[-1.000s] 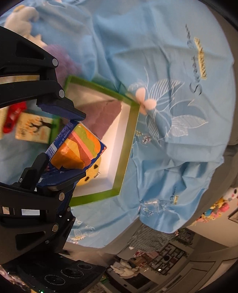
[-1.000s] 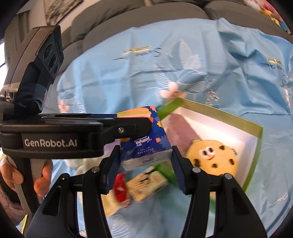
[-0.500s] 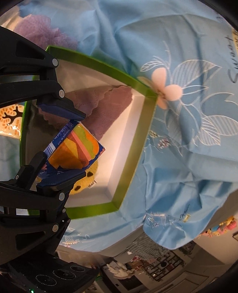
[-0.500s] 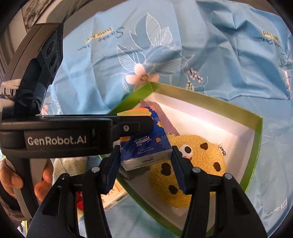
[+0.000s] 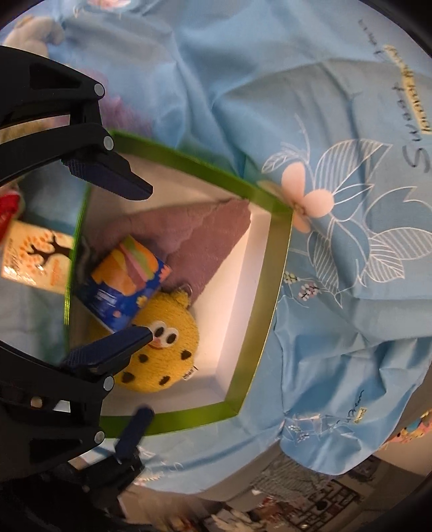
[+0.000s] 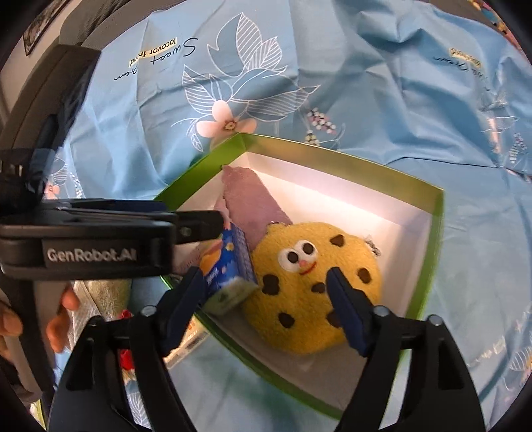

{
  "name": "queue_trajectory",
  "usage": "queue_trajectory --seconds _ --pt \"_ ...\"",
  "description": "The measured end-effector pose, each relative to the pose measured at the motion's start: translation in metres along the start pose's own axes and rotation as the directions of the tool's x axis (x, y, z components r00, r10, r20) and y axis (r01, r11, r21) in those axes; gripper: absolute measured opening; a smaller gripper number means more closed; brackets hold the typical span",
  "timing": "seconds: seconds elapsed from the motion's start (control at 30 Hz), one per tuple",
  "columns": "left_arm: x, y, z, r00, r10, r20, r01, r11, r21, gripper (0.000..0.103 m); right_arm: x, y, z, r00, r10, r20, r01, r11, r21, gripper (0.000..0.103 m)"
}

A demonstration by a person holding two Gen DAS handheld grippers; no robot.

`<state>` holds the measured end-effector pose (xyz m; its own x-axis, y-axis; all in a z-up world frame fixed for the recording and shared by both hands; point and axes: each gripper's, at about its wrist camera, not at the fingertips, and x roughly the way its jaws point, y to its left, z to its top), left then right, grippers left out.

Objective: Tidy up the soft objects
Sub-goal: 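Carry the tissue pack into the green box and open both grippers, then withdraw both grippers toward the yellow-and-white knit towel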

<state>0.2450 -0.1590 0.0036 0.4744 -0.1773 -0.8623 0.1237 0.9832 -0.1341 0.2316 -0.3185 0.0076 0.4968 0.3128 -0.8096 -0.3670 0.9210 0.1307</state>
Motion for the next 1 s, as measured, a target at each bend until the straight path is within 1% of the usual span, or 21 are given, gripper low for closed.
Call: queue_trajectory --seconds 0.07,0.13,0.2,0.27,0.4,0.53,0.7,0.83,1.0 --pt "-0.012 0.0 -0.008 0.999 0.031 0.019 -0.032 0.999 0.023 0.081 -0.011 0.002 -0.004 0.999 -0.027 0.019 0.027 1.0 -0.009 0.087" --pt "-0.021 0.002 -0.014 0.998 0.042 0.038 -0.043 0.999 0.027 0.098 -0.022 0.004 -0.009 0.998 -0.053 0.036 0.054 0.998 -0.016 0.09" --pt "-0.03 0.004 -0.019 0.997 0.044 0.061 -0.045 0.999 0.025 0.099 -0.034 0.008 -0.014 0.995 -0.083 0.058 0.085 0.996 -0.026 0.099" --pt "-0.042 0.007 -0.028 0.996 0.051 0.075 -0.053 0.998 0.027 0.099 -0.044 0.012 -0.018 0.992 -0.094 0.078 0.097 0.995 -0.033 0.099" --pt "-0.066 0.012 -0.045 0.991 0.063 0.115 -0.066 0.997 0.025 0.099 -0.065 0.022 -0.028 0.991 -0.085 0.101 0.089 0.995 -0.038 0.099" --pt "-0.086 0.018 -0.065 0.989 0.043 0.142 -0.046 0.999 0.017 0.099 -0.082 0.035 -0.038 0.991 -0.075 0.115 0.083 0.995 -0.06 0.1" --pt "-0.108 0.026 -0.089 0.984 0.046 0.171 -0.047 0.999 0.004 0.099 -0.1 0.049 -0.051 0.989 -0.071 0.13 0.082 0.994 -0.075 0.1" --pt "-0.121 0.036 -0.11 0.982 0.046 0.181 -0.043 0.999 -0.02 0.099 -0.11 0.062 -0.061 0.989 -0.065 0.134 0.078 0.992 -0.094 0.101" --pt "-0.129 0.054 -0.134 0.983 0.054 0.174 -0.042 0.996 -0.075 0.099 -0.113 0.078 -0.071 0.991 -0.046 0.122 0.061 0.99 -0.126 0.102"
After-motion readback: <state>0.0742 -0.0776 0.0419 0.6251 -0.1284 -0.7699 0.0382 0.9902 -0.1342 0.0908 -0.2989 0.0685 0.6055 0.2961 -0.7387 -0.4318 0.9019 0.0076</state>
